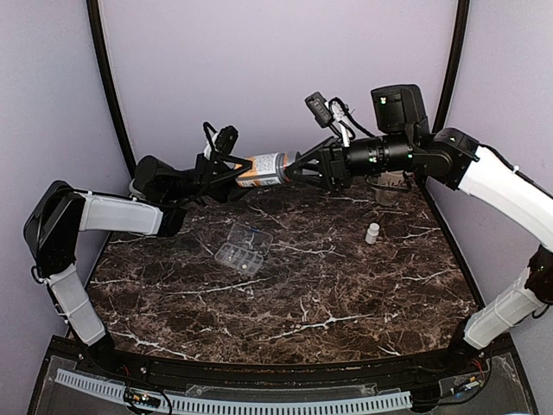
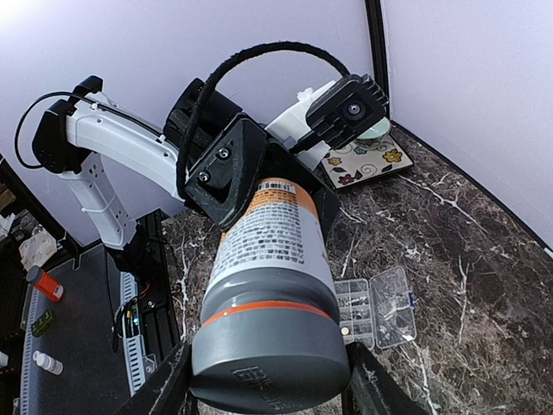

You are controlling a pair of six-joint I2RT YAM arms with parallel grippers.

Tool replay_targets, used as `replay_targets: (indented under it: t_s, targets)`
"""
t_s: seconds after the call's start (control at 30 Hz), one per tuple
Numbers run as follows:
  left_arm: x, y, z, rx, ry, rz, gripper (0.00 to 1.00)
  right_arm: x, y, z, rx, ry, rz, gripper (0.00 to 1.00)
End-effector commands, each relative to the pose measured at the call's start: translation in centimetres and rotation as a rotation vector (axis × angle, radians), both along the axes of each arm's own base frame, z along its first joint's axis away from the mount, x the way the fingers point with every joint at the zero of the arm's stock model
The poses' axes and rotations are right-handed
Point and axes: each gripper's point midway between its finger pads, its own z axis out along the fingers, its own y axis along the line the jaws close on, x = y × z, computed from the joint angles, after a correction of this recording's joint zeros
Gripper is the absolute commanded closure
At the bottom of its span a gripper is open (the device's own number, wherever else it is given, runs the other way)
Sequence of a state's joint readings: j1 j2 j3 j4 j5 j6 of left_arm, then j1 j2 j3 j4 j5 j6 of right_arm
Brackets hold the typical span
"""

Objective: Sort the pills into containers
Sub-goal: Close the lid of the pill bottle on the pill bottle.

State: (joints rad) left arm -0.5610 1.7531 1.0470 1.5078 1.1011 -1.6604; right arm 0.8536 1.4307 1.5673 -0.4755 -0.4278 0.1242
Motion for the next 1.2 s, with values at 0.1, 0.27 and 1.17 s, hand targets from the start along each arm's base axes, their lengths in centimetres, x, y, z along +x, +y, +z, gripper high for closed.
replay_targets:
  t_s: [0.1, 0.27, 1.17]
  targets:
    - [-2.1, 0.1, 2.9, -0.022, -0.118, -0.027, 1.0, -0.8, 0.7, 0.6, -0.006, -0.041, 0.035, 0.68]
    - [-2.1, 0.0, 3.1, -0.015, -0.123, -0.037, 1.0, -0.9, 0.8, -0.1, -0.04, -0.054, 0.033, 0.68]
    - [-2.5, -0.3, 2.3, 0.011, -0.115, -0.077, 1.0, -1.6, 0.1, -1.9, -0.165, -0.214, -0.019, 0.68]
